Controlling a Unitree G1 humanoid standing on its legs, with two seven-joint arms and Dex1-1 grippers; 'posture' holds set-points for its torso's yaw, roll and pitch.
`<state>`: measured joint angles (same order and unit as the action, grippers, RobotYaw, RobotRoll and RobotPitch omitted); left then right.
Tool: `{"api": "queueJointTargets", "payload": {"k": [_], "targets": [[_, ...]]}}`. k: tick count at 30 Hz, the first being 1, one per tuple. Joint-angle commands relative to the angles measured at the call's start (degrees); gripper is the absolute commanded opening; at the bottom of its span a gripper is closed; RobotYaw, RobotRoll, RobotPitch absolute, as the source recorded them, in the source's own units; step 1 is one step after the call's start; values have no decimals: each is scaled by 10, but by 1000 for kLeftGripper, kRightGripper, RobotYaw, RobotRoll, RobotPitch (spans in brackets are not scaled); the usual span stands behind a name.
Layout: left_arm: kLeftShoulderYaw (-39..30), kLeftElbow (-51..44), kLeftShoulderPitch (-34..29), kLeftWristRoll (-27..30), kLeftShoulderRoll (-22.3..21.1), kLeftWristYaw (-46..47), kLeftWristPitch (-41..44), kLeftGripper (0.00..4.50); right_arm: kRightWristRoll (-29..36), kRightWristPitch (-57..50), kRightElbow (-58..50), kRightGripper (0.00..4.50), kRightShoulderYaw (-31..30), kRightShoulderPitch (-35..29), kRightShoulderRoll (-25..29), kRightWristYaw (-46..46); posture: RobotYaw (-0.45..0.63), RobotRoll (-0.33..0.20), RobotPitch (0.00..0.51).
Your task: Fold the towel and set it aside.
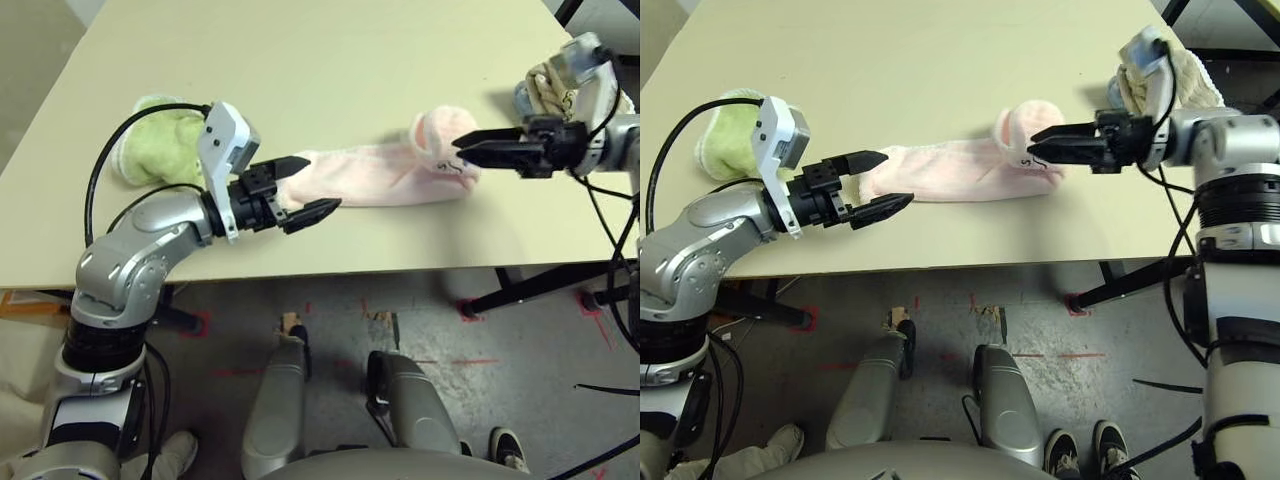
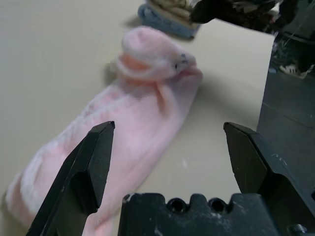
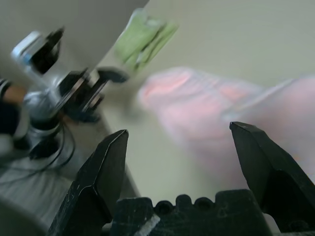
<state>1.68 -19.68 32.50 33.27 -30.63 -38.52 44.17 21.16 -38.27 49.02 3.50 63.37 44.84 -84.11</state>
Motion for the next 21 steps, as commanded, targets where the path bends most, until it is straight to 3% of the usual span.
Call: {"api": "queueJointTargets", "payload": {"k": [1, 5, 9, 16, 21], "targets": [[18, 12, 8, -17, 10, 3, -10, 4500, -30, 80, 65, 4466, 21, 10, -3, 77, 88, 0, 213], [19, 41, 32, -35, 37, 19, -24, 4500, -57, 148, 116, 4466, 31, 20, -9, 157, 93, 0, 213], [26, 105, 78, -66, 98, 57, -47, 4500, -66, 196, 152, 4466, 48, 27, -26, 232, 97, 0, 210], [36, 140, 97, -90, 127, 62, -51, 4500, -70, 190, 96, 4466, 23, 6, -45, 144, 88, 0, 206], [87, 164, 102, -115, 148, 46, -61, 4500, -99, 202, 103, 4466, 13, 3, -27, 144, 96, 0, 205]]}}
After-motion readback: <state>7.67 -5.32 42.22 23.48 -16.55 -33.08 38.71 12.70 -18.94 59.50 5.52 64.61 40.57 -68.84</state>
